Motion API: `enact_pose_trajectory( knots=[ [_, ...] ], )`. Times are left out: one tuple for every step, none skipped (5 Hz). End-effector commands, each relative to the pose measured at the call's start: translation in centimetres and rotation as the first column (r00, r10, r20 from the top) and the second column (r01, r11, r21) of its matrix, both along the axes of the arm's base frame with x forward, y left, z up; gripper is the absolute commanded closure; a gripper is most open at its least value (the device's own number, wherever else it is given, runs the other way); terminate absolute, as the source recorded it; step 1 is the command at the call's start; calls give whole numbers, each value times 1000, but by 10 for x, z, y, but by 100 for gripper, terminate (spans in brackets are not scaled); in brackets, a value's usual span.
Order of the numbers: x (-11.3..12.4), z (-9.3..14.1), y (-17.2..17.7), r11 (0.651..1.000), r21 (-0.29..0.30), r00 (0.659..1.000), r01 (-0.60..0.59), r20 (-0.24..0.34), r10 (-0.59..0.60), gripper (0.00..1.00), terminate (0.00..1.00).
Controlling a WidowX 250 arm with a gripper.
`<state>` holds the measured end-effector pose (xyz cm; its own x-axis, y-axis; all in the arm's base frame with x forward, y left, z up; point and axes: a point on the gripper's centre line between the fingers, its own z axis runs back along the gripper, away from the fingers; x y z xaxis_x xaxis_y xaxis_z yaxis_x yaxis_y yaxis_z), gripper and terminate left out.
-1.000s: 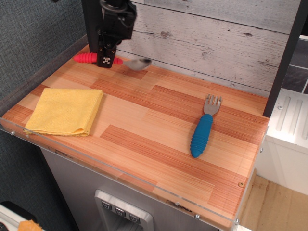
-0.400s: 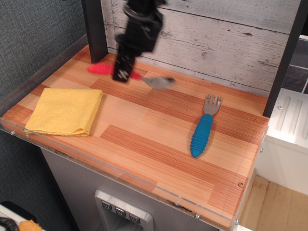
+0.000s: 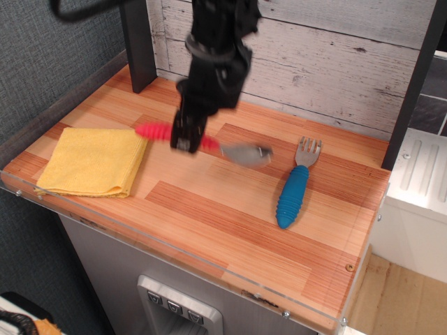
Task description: Pick up the red spoon and place it in front of the blue fork
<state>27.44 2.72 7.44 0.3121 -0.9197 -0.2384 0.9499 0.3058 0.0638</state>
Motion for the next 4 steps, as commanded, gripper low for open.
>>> enact_pose_trajectory(
  knots=[
    [-6, -1, -35, 994, -52, 994, 101, 47, -99, 100, 0],
    [-16, -13, -52, 983, -59, 985, 171, 41, -169, 100, 0],
    [-20, -22, -69, 972, -56, 974, 226, 30, -225, 100, 0],
    [-21, -31, -76, 964, -69, 966, 258, 15, -257, 100, 0]
  ],
)
